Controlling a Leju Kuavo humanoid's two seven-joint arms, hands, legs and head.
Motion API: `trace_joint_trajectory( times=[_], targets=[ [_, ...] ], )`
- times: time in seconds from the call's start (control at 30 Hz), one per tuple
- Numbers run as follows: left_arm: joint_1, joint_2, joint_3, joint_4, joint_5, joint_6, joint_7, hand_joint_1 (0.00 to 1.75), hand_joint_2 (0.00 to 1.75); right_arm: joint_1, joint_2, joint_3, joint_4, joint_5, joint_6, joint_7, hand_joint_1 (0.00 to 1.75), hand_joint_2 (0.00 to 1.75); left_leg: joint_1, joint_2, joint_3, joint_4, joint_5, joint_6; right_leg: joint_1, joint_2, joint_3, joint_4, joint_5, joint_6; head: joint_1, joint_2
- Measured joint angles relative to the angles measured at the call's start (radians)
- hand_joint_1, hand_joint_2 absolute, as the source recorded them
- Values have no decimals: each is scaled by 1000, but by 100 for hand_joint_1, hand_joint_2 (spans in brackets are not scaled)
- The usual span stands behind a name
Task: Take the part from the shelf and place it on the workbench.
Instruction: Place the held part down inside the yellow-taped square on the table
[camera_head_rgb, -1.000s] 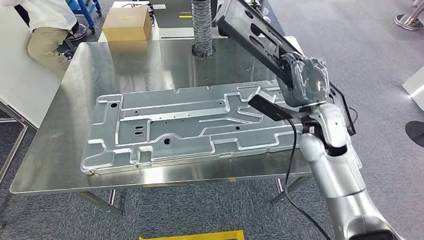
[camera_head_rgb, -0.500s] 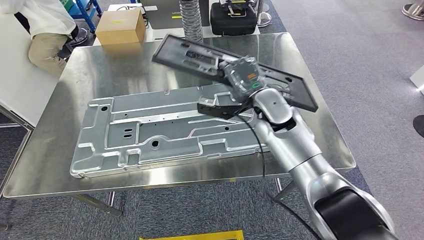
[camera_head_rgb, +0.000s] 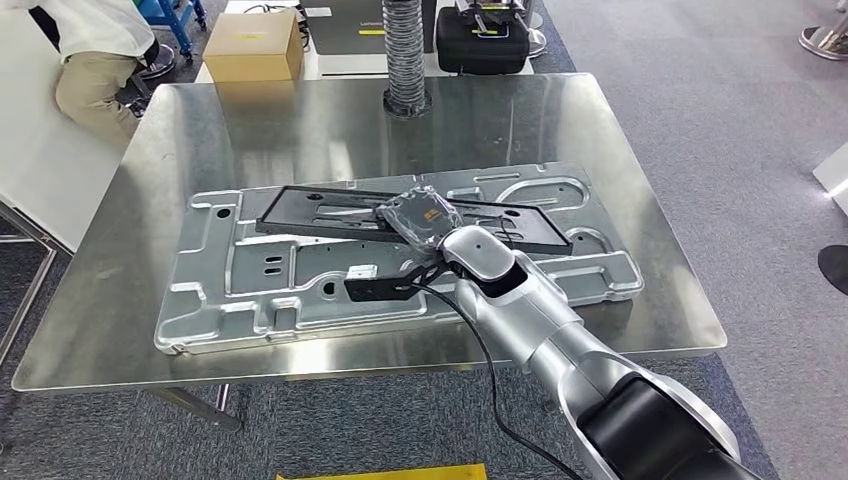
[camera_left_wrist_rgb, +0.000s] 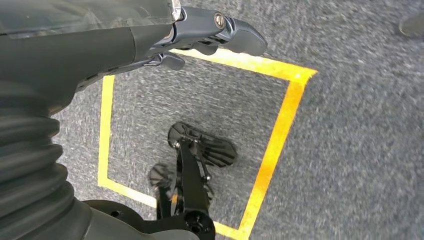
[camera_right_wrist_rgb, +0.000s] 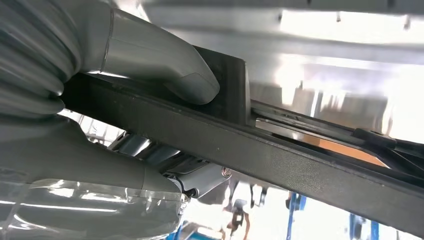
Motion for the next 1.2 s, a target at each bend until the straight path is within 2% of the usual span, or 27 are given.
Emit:
trace_joint_trajectory(
  times=[0.03,0.07,0.1,0.13,0.2,0.27,0.33,0.4,0.43,0.5,0.53,0.57,0.6,0.63,0.67,0.7,0.73,0.83,0.87,0.9,0.93,1.0,1.03,1.07,1.1,1.13,1.2],
  targets=[
    [1,1,-1,0,-4,-3,-2,0,175,2,0,3,13,-1,2,4,175,175,0,0,0,0,-1,0,-1,0,-19,33,-3,0,0,0],
    [1,1,-1,0,-8,-4,-4,0,175,4,-1,6,24,-2,2,7,175,175,0,-1,1,1,-1,0,-1,0,-17,22,15,-1,0,0],
    [2,2,-3,0,-12,-6,-6,0,175,5,-2,8,33,-3,2,11,175,175,-1,-1,2,1,-2,0,0,0,4,-30,49,-5,0,0],
    [2,2,-4,0,-16,-9,-8,0,175,4,-3,10,41,-4,0,14,175,175,-2,-2,4,1,-3,-1,2,0,38,-106,89,-12,0,0],
    [1,2,-7,0,-23,-13,-10,0,175,3,-8,13,53,-7,-6,15,175,175,-5,-1,4,3,-5,-7,9,-3,94,-233,139,-26,0,0],
    [1,3,-9,0,-30,-14,-10,0,175,4,-16,15,65,-8,-15,14,175,175,-6,0,3,2,-6,-16,15,-5,108,-269,144,-32,0,0],
    [1,6,-10,0,-37,-12,-12,0,175,7,-26,17,73,-9,-23,14,175,175,-6,0,5,1,-8,-25,11,-4,112,-279,150,-37,1,0],
    [1,9,-10,0,-43,-9,-15,0,175,9,-32,17,78,-9,-34,13,175,175,-6,0,-12,47,-40,-34,3,-5,122,-292,156,-45,0,0],
    [2,11,-11,0,-45,-7,-16,0,175,12,-35,17,80,-8,-41,12,175,175,-3,0,-36,103,-71,-37,2,-5,125,-296,157,-48,-1,0],
    [1,14,-11,0,-48,-3,-19,0,175,23,-38,17,84,-4,-53,10,87,87,0,1,-99,237,-129,-45,1,-5,126,-295,156,-50,-2,0],
    [1,16,-11,0,-49,0,-21,0,175,31,-41,17,86,0,-57,8,44,44,2,1,-120,278,-137,-49,1,-4,126,-294,154,-50,-2,0],
    [2,16,-11,0,-50,4,-23,0,175,39,-43,18,87,3,-61,6,0,0,4,1,-122,279,-126,-51,1,-4,127,-292,153,-49,-2,0],
    [1,18,-12,0,-52,10,-24,0,175,45,-44,18,87,6,-64,3,0,0,7,1,-104,240,-96,-53,0,-3,128,-288,150,-47,-2,0],
    [1,19,-12,0,-55,16,-25,0,175,49,-45,18,87,9,-66,1,0,0,10,1,-71,170,-58,-54,-1,-2,129,-283,146,-44,-2,0],
    [0,21,-13,0,-57,22,-25,0,175,51,-46,19,87,12,-69,-2,0,0,10,1,-36,102,-32,-54,0,0,129,-277,141,-39,-2,0],
    [-2,22,-14,0,-59,29,-26,0,175,51,-46,19,87,13,-72,-6,0,0,10,1,-9,50,-16,-51,2,1,127,-272,137,-34,-3,0],
    [-3,23,-14,0,-60,35,-27,0,175,52,-47,19,86,13,-76,-11,0,0,10,1,5,21,-12,-46,4,2,125,-268,135,-29,-3,0],
    [-3,24,-16,0,-65,47,-33,0,44,60,-48,16,75,-1,-85,-35,0,0,8,0,7,11,-14,-27,3,3,122,-265,133,-15,-3,0],
    [-3,24,-17,0,-66,48,-36,0,0,64,-48,13,66,-10,-87,-45,0,0,9,1,8,9,-12,-20,2,2,118,-253,123,-10,-2,0],
    [-4,24,-17,0,-68,49,-39,0,0,67,-48,9,55,-19,-89,-55,0,0,10,2,8,6,-9,-14,1,2,106,-223,103,-5,-1,0],
    [-5,24,-17,0,-69,50,-41,0,0,70,-48,5,44,-27,-91,-64,0,0,11,3,9,5,-8,-10,-1,1,83,-171,73,0,0,0],
    [-6,24,-17,0,-71,51,-44,0,0,81,-49,-4,23,-44,-95,-79,0,0,9,3,8,5,-8,-6,-2,1,18,-33,9,6,1,0],
    [-5,24,-17,0,-71,51,-44,0,0,90,-50,-10,11,-57,-98,-87,0,0,9,3,8,5,-8,-6,-2,1,-6,18,-6,7,1,0],
    [-5,24,-17,0,-72,51,-44,0,0,98,-51,-16,-2,-72,-100,-96,0,0,8,2,8,6,-9,-6,-2,1,-15,33,-3,6,2,0],
    [-5,24,-17,0,-73,51,-44,0,0,106,-51,-22,-17,-91,-101,-106,0,0,8,2,8,7,-9,-6,-2,1,-4,9,19,3,2,0],
    [-5,24,-17,0,-73,51,-44,0,0,112,-52,-31,-36,-118,-101,-119,0,0,7,1,8,8,-9,-7,-1,1,21,-46,51,-1,2,0],
    [-5,23,-17,0,-75,52,-44,0,0,119,-53,-55,-84,-190,-97,-147,0,0,4,0,8,10,-10,-10,3,0,89,-192,111,-14,1,0]
  ],
)
